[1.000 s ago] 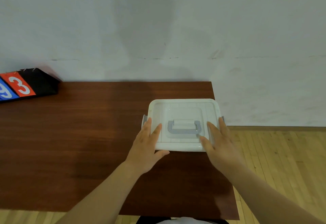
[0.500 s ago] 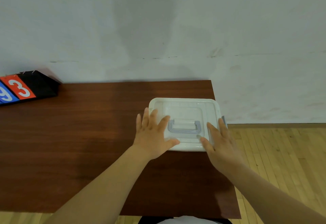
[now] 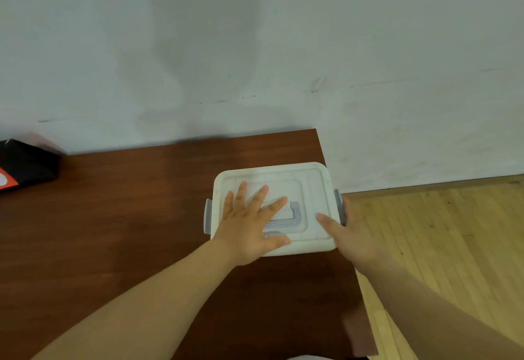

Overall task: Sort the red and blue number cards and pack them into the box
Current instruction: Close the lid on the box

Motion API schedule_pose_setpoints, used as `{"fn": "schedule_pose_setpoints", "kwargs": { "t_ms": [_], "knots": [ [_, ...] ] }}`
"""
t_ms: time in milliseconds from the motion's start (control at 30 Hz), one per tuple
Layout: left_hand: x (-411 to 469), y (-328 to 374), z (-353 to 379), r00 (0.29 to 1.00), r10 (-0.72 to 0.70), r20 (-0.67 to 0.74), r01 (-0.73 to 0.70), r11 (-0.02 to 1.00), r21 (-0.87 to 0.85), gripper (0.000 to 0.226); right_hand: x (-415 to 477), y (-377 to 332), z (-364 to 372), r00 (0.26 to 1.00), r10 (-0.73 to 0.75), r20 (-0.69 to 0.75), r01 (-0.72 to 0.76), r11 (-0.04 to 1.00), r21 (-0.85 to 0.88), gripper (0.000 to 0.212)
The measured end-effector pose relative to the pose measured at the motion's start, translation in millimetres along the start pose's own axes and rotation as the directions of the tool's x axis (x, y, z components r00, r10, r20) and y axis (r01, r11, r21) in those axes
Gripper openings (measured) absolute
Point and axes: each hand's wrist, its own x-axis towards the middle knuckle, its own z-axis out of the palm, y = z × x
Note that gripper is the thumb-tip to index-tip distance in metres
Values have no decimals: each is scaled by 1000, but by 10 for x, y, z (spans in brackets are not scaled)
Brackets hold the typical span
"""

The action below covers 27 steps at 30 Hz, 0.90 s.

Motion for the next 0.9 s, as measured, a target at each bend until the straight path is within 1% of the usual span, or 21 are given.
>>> {"fn": "schedule_pose_setpoints", "kwargs": {
  "t_ms": [67,200,300,467,633,700,733,767,833,900],
  "knots": [
    [4,-2,8,1000,-1,-3,1,1000,-6,81,3,37,23,999,-45,-28,45,999,4,74],
    [-2,11,-4,1000,5,-5,-5,1000,7,81,-66,2,31,986,-163,-41,161,986,-52,67],
    [0,8,1,1000,2,-12,-2,1000,17,80,-90,-12,40,980,-196,-42,190,975,-118,65],
    [5,12,14,1000,5,-12,-5,1000,19,80,-89,-53,42,968,-248,-36,226,926,-301,61],
    [13,6,10,1000,13,-4,-13,1000,19,79,-102,-111,3,971,-241,4,222,889,-400,61],
    [-2,-18,-13,1000,28,-4,-29,999,-14,79,-98,-158,-6,968,-253,1,211,807,-551,62],
    [7,-14,-10,999,38,-11,-39,998,-53,78,-81,-179,-17,968,-249,-28,173,744,-645,63],
    [2,-25,-9,998,34,-54,-39,994,-106,76,-68,-225,-2,962,-268,-61,143,678,-721,65],
    [-72,-77,-32,978,-54,-203,12,979,-205,72,-48,-351,122,936,-344,-71,148,572,-806,70],
    [-153,-175,-64,915,-229,-331,145,955,-259,70,0,-490,344,900,-434,29,251,463,-850,72]
  ]
}}
